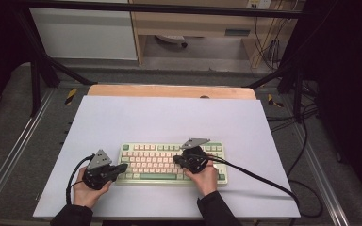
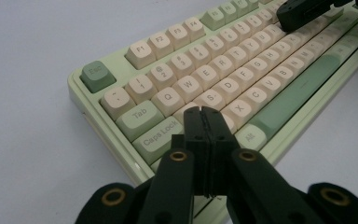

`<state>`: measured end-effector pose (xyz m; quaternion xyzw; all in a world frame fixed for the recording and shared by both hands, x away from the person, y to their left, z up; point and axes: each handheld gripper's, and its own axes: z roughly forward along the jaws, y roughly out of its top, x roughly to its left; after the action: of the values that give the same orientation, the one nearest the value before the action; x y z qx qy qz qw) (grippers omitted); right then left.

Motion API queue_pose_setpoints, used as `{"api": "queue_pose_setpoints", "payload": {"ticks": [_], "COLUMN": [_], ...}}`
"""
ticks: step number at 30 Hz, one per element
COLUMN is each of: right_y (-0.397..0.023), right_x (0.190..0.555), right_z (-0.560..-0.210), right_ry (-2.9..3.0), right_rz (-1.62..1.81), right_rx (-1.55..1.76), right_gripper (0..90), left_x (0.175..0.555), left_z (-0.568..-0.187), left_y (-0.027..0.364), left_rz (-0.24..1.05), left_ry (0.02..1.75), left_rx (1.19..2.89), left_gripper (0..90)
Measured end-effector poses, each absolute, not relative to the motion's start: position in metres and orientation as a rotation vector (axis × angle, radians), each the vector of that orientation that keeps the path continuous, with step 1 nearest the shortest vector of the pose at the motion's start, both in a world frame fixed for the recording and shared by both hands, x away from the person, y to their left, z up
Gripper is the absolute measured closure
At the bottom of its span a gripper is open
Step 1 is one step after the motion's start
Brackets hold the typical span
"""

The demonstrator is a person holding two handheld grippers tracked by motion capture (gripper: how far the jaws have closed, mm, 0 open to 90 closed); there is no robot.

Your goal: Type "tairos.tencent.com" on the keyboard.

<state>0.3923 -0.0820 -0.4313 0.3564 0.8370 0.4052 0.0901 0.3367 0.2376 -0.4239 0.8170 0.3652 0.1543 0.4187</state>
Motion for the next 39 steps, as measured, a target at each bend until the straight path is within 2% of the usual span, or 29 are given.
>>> {"api": "queue_pose_setpoints", "payload": {"ticks": [23, 39], "right_y": [-0.09, -0.077], "right_x": [0.373, 0.367], "right_z": [-0.405, -0.412], "right_ry": [2.487, 2.542], "right_rz": [1.295, 1.311], "right_rx": [0.973, 0.946], "right_gripper": [90.0, 90.0], "left_x": [0.337, 0.337], "left_z": [-0.425, -0.425], "left_y": [0.238, 0.238], "left_rz": [0.388, 0.389], "left_ry": [0.922, 0.921], "left_rx": [2.049, 2.05], "left_gripper": [89.0, 89.0]}}
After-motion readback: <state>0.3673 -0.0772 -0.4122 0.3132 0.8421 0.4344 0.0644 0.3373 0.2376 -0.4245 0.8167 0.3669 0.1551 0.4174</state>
